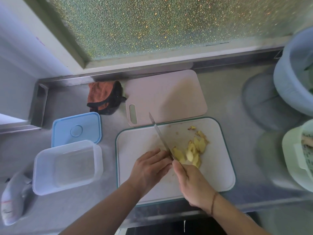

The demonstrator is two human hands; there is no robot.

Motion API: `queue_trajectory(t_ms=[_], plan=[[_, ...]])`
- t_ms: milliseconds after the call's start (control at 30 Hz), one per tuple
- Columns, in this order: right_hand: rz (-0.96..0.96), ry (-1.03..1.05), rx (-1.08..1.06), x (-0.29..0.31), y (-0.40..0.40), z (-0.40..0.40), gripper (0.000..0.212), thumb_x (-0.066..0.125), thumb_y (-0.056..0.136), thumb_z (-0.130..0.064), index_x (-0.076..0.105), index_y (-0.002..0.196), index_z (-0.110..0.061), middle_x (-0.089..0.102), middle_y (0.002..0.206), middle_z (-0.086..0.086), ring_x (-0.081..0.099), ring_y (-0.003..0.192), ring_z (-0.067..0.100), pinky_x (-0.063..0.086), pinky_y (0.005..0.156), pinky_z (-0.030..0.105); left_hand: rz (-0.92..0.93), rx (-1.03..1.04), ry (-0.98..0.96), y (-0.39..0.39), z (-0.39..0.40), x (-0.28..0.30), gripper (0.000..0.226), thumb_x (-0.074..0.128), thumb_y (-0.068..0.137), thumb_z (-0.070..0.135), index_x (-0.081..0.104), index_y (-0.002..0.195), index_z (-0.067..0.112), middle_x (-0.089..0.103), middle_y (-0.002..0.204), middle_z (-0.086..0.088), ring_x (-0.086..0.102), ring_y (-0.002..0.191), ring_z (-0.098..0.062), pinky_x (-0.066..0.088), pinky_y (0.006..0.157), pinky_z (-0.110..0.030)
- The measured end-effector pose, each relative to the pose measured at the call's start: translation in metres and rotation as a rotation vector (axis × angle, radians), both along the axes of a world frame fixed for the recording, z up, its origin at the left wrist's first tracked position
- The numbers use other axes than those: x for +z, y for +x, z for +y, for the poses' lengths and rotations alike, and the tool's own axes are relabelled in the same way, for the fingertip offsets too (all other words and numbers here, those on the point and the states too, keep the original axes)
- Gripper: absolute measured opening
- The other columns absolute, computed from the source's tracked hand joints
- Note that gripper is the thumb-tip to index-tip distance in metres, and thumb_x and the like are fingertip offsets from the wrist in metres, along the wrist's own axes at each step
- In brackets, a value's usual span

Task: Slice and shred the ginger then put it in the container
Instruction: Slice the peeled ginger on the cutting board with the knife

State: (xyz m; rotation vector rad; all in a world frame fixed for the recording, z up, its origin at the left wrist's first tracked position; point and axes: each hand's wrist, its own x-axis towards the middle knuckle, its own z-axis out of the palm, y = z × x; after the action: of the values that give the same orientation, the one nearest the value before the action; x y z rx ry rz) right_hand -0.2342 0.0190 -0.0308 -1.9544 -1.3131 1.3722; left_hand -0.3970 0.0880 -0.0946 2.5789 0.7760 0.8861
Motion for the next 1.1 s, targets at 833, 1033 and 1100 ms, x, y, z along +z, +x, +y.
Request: queue_trajectory(t_ms=[833,1033,1100], plan=[[-0.017,-0.087,-0.047,0.005,-0.005,-0.024,0.056,0.02,0.083,-0.065,0.036,0.052,-0.021,0.043,0.04,-0.007,0.037,0.042,0.005,0.032,0.052,0.023,-0.02,0.011,-0.028,0.001,-0.002,0.001,0.01,0.074,0.095,0.018,0.078,0.097,0.009,0.074,0.105,-0.003,0.07,0.099,-0.02,0.056,0.094,-0.032],[0.028,-0.117,-0.096,0.0,0.009,-0.016,0.067,0.019,0.076,-0.078,0.035,0.055,-0.016,0.036,0.039,-0.002,0.036,0.037,0.007,0.031,0.046,0.024,-0.013,0.047,-0.02,0.001,-0.009,-0.005,0.013,0.073,0.096,0.019,0.079,0.098,0.008,0.074,0.106,-0.004,0.07,0.101,-0.021,0.055,0.097,-0.034],[0.087,-0.141,-0.161,0.0,0.021,-0.014,0.076,0.02,0.07,-0.088,0.034,0.056,-0.015,0.029,0.038,-0.002,0.028,0.031,0.007,0.024,0.039,0.021,-0.018,0.065,-0.037,0.001,-0.011,-0.006,0.015,0.071,0.097,0.021,0.08,0.098,0.008,0.075,0.106,-0.004,0.07,0.101,-0.021,0.055,0.098,-0.034]])
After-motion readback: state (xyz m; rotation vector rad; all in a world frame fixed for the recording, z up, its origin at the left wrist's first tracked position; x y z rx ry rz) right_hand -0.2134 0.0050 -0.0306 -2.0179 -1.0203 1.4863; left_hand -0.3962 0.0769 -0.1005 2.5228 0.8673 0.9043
